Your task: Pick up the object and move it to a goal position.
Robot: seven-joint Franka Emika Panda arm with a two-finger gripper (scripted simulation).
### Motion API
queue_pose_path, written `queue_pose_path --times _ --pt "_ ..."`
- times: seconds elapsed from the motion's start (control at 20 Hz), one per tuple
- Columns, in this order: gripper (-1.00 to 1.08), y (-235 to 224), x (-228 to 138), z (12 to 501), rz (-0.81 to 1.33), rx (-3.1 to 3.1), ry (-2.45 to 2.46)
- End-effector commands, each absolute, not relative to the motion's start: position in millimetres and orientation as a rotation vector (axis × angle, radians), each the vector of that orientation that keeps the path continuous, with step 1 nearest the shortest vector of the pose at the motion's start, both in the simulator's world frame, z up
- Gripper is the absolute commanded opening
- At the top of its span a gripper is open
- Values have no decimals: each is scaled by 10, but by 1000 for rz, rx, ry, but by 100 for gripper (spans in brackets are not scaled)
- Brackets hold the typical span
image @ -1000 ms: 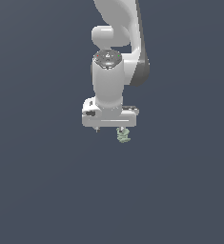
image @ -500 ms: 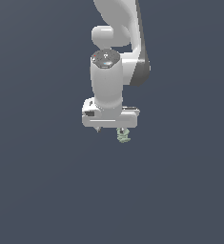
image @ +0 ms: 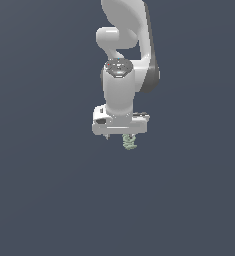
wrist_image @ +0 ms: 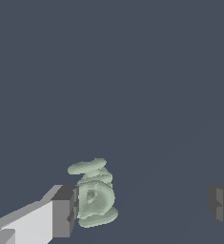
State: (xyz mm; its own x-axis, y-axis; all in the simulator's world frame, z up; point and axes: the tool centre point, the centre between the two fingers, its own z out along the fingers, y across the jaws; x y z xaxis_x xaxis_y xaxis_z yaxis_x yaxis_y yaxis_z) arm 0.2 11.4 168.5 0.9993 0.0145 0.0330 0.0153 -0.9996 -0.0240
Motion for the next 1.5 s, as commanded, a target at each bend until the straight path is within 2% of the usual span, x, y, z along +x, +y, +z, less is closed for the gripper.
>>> queue_pose_path --times 0.0,0.55,0.95,1.45 --pt "100 216 -87 1566 -40 -3122 -93" --pt "100 585 -478 1140 -2 -3119 -373" --pt "100 597 -491 1075 0 -3118 -380" --pt "100 602 -509 662 0 -3117 -387"
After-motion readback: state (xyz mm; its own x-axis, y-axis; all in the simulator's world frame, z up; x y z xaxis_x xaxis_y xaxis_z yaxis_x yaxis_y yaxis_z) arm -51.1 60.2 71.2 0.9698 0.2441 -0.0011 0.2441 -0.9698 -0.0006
